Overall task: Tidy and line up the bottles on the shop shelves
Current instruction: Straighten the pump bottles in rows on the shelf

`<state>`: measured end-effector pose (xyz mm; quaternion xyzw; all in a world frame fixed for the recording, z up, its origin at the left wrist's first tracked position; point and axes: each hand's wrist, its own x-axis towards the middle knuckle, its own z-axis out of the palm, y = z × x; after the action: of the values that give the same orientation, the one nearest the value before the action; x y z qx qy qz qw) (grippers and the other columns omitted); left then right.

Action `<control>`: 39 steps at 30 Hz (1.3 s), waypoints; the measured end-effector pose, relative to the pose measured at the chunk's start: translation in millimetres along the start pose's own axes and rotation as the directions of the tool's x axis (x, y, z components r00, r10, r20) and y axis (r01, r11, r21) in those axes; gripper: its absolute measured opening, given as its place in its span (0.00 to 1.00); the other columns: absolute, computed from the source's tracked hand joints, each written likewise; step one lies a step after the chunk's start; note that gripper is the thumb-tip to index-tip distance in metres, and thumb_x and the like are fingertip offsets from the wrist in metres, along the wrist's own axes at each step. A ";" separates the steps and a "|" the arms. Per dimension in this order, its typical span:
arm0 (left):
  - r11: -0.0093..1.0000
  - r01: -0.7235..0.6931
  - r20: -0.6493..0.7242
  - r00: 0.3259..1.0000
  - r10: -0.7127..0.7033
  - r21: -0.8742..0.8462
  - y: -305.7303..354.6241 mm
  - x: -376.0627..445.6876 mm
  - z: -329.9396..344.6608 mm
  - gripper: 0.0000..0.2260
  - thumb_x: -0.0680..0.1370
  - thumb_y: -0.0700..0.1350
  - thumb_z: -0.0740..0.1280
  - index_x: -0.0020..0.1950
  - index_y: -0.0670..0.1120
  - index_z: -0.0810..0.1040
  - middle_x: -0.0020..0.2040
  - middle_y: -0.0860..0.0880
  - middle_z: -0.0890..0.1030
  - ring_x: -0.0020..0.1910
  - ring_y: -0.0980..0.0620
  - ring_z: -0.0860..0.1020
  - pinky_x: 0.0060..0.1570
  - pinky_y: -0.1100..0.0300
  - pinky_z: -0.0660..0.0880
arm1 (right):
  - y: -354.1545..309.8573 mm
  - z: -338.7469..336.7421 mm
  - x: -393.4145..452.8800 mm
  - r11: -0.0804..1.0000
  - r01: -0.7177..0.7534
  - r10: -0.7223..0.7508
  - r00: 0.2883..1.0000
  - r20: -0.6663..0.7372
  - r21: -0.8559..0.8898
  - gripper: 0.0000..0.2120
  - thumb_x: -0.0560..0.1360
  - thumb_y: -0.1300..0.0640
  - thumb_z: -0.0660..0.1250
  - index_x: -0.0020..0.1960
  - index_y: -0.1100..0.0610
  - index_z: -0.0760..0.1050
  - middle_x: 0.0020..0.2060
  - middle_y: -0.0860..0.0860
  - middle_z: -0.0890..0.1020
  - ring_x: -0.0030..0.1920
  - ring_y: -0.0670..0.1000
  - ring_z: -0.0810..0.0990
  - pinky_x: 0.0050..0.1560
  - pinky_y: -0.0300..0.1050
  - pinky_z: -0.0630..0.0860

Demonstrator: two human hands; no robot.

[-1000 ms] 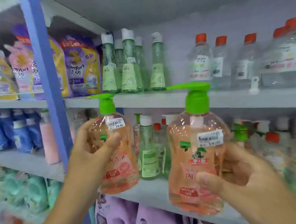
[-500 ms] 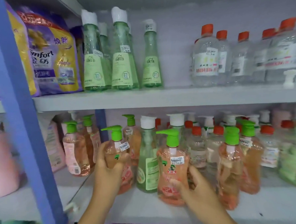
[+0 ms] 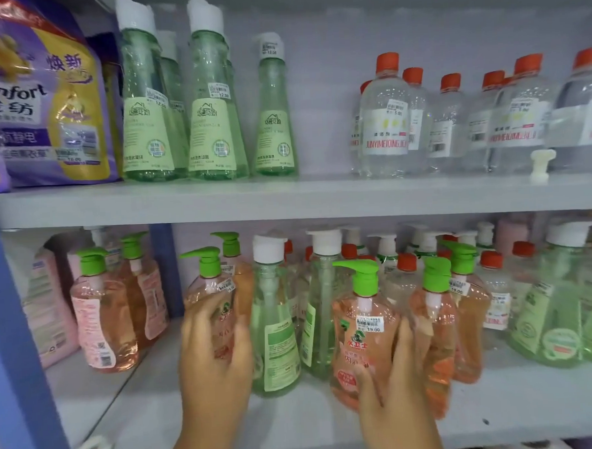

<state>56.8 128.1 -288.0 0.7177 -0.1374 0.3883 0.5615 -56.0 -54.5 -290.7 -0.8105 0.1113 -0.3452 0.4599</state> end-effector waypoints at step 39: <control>0.971 0.238 0.314 0.921 -0.230 0.013 -15.6 -4.9 -72.3 0.37 0.72 0.67 0.70 0.78 0.70 0.59 0.72 0.67 0.72 0.69 0.63 0.73 0.66 0.52 0.74 | -159.0 13.9 109.7 0.831 0.412 -0.117 0.786 0.607 -0.373 0.33 0.78 0.40 0.68 0.80 0.43 0.61 0.78 0.43 0.66 0.70 0.49 0.72 0.58 0.32 0.65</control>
<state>34.3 198.1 -297.5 0.7743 -0.1427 0.1978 0.5839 12.2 -12.1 -114.5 -0.9714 -0.0642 -0.1156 0.1974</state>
